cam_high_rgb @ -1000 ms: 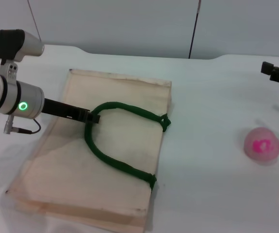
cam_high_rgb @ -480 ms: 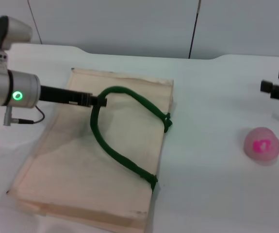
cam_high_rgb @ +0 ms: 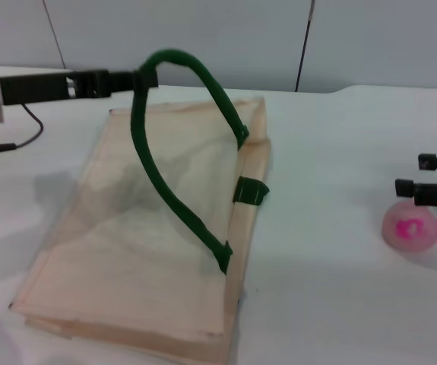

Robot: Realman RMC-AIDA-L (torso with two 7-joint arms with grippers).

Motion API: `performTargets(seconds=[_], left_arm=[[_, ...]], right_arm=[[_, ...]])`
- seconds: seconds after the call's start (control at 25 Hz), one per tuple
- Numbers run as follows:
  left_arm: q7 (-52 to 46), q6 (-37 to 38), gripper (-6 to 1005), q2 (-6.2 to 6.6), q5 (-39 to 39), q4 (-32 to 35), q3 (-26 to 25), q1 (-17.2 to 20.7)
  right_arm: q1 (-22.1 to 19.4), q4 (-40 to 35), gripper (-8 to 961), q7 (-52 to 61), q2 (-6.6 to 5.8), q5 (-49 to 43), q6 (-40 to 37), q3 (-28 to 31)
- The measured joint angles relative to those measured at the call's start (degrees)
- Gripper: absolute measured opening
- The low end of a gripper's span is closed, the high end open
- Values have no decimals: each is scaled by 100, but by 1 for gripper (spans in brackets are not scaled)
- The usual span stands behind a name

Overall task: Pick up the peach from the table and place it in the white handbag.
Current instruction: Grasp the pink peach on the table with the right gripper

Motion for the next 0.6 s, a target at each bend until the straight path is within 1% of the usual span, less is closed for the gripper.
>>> performTargets(seconds=[0.08,0.28,0.6], left_arm=[[22,143,121,26,-156,-7,0,17],[63,397,119,33,-432,-12,0,13],[71,515,119,32,-540,-12,0,-14]], right_arm=[[28,-3,811,46,1,-152,42,-3],[179,37,812,165,26,-595,-52,0],[242,61,808,352,50,-1005,-251,-18]])
